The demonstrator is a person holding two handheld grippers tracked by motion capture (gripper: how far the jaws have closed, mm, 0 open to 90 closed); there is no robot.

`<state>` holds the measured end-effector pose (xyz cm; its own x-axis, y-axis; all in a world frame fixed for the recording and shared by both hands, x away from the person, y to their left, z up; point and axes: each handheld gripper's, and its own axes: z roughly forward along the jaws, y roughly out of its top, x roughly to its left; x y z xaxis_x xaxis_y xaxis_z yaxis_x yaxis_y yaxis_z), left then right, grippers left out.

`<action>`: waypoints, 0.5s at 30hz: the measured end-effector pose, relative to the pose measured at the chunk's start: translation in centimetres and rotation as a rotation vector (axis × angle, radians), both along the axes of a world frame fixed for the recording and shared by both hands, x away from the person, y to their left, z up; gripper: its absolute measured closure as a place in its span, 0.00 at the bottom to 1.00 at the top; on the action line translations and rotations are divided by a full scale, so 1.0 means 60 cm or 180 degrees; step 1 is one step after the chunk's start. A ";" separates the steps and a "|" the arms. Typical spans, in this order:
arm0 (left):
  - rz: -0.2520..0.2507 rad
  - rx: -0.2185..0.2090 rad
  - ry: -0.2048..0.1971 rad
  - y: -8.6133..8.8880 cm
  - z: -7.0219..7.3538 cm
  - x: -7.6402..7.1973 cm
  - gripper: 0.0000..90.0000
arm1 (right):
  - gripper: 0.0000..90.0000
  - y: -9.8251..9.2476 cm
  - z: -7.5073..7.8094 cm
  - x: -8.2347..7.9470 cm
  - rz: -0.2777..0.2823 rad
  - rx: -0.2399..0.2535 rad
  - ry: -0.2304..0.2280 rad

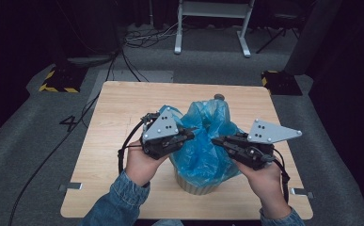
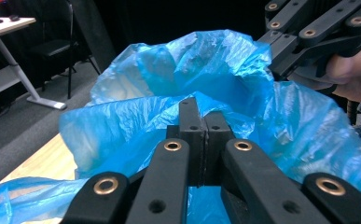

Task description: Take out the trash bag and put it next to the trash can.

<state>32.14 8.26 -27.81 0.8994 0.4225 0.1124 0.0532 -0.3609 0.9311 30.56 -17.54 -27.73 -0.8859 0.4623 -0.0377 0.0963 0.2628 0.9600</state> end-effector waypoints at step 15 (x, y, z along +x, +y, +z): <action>-0.0074 -0.0005 0.0008 -0.014 0.006 -0.002 0.99 | 0.46 0.043 -0.012 0.030 -0.0025 -0.0243 0.0310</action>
